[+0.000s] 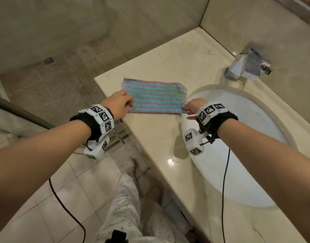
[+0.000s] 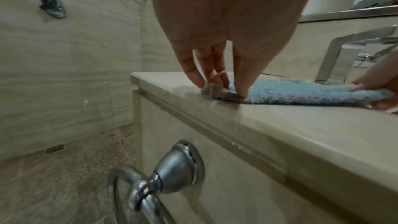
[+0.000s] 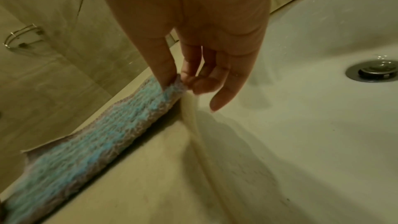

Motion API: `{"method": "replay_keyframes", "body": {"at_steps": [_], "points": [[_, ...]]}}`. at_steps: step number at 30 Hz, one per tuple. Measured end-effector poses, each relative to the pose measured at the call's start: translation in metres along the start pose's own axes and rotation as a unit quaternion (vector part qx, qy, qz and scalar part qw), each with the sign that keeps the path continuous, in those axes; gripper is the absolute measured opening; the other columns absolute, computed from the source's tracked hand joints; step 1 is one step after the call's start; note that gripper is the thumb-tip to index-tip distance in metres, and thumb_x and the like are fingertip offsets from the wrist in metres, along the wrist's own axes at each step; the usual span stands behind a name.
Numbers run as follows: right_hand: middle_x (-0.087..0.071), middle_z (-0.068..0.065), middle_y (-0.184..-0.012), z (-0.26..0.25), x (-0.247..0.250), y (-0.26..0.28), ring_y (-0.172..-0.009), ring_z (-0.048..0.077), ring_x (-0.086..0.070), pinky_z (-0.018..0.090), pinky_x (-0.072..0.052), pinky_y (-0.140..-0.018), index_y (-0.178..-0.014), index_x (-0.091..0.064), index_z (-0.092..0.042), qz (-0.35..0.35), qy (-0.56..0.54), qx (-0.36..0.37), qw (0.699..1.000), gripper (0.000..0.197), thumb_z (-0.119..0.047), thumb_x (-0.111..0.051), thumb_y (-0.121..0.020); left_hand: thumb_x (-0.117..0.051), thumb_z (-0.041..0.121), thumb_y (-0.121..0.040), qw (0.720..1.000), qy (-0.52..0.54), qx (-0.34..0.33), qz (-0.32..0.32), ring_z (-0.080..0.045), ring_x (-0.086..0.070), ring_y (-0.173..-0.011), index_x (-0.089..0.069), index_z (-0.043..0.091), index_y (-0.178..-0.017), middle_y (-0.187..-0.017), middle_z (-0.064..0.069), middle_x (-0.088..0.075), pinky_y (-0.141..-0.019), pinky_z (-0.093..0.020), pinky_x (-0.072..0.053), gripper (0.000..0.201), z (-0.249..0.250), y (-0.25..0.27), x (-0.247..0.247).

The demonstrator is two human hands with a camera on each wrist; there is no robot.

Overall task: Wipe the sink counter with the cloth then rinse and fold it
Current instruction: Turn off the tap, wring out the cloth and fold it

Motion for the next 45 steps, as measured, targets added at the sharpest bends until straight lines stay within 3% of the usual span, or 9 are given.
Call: {"method": "replay_keyframes", "body": {"at_steps": [7,11,15,20,25,29,33,39,45], "points": [[-0.043,0.005,-0.071,0.0,-0.003,-0.001,-0.058,0.016,-0.046,0.029,-0.052,-0.06,-0.07,-0.049,-0.009,-0.03,-0.137,-0.013,0.99,0.02,-0.002,-0.056,-0.088,-0.061,0.018,-0.085,0.999,0.009,0.015,0.044,-0.029,-0.04,-0.124,-0.057,0.011,-0.114,-0.131,-0.01,-0.046,-0.104,-0.036,-0.035,0.03,0.003,-0.008,0.007],[-0.039,0.002,-0.066,-0.011,-0.004,0.001,-0.054,0.012,-0.039,0.026,-0.049,-0.057,-0.073,-0.048,-0.011,-0.052,-0.17,0.002,0.984,0.018,-0.004,-0.056,-0.087,-0.064,0.029,-0.083,0.999,-0.013,0.029,-0.019,-0.03,-0.03,-0.137,-0.045,0.01,-0.131,-0.148,-0.011,-0.031,-0.112,-0.04,-0.029,0.054,-0.005,-0.016,0.003],[-0.048,0.005,-0.072,-0.034,-0.018,0.012,-0.055,0.013,-0.042,0.027,-0.049,-0.058,-0.099,-0.054,-0.011,-0.093,-0.164,0.057,0.981,0.015,-0.002,-0.056,-0.087,-0.069,0.032,-0.078,0.999,-0.023,0.031,-0.013,-0.03,-0.026,-0.137,-0.049,0.014,-0.128,-0.148,-0.01,-0.031,-0.114,-0.04,-0.026,0.057,-0.008,-0.015,0.006],[-0.05,0.004,-0.073,-0.065,-0.06,0.036,-0.053,0.014,-0.045,0.026,-0.045,-0.055,-0.098,-0.052,-0.017,-0.138,-0.11,0.175,0.969,0.025,0.004,-0.058,-0.086,-0.062,0.015,-0.085,0.976,0.17,0.098,0.091,-0.02,-0.055,-0.096,-0.061,0.01,-0.107,-0.107,-0.005,-0.056,-0.093,-0.031,-0.043,0.023,-0.013,-0.016,0.017],[-0.055,0.005,-0.072,-0.068,-0.115,0.041,-0.06,0.016,-0.053,0.027,-0.048,-0.059,-0.106,-0.053,-0.018,-0.196,-0.017,0.174,0.965,0.022,-0.009,-0.06,-0.088,-0.047,0.001,-0.093,0.898,0.391,0.196,0.049,0.005,-0.059,-0.045,-0.055,0.004,-0.1,-0.072,-0.006,-0.057,-0.05,-0.013,-0.048,0.011,-0.026,-0.012,0.006],[-0.055,0.005,-0.068,-0.067,-0.127,0.04,-0.047,0.011,-0.054,0.02,-0.046,-0.044,-0.098,-0.053,-0.014,-0.219,-0.024,0.157,0.963,0.005,-0.013,-0.048,-0.096,-0.051,0.005,-0.092,0.888,0.407,0.206,0.062,0.008,-0.056,-0.038,-0.057,-0.001,-0.103,-0.067,-0.004,-0.055,-0.041,-0.007,-0.043,0.013,-0.029,-0.013,0.004],[-0.055,0.004,-0.058,-0.077,-0.104,0.026,-0.027,0.0,-0.045,0.012,-0.036,-0.032,-0.068,-0.053,-0.017,-0.08,-0.029,0.216,0.973,0.026,-0.009,-0.05,-0.093,-0.067,0.01,-0.082,0.898,0.378,0.213,0.079,-0.007,-0.059,-0.051,-0.053,0.018,-0.08,-0.067,-0.004,-0.058,-0.055,-0.021,-0.05,0.017,-0.03,-0.015,0.003],[-0.057,0.003,-0.06,-0.066,-0.085,0.009,-0.048,0.015,-0.05,0.022,-0.044,-0.045,-0.068,-0.053,-0.017,-0.003,0.035,0.185,0.982,0.024,-0.009,-0.051,-0.09,-0.068,0.016,-0.08,0.917,0.307,0.217,0.135,-0.02,-0.053,-0.063,-0.042,0.022,-0.091,-0.068,0.002,-0.053,-0.06,-0.028,-0.047,0.029,-0.018,-0.021,0.009],[-0.059,0.005,-0.091,-0.064,-0.091,0.005,-0.086,0.029,-0.065,0.037,-0.056,-0.081,-0.106,-0.06,-0.015,0.008,0.136,0.242,0.961,0.02,-0.012,-0.057,-0.087,-0.051,0.009,-0.086,0.924,0.257,0.236,0.157,-0.025,-0.056,-0.07,-0.051,0.02,-0.087,-0.063,-0.001,-0.053,-0.067,-0.036,-0.05,0.012,-0.016,-0.035,0.021]]}}
Point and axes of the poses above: each hand's wrist, its own y-axis away from the middle knuckle, its own x-axis out of the back of the hand, z = x × y, the point moved 3 cm from there along -y, towards the middle knuckle
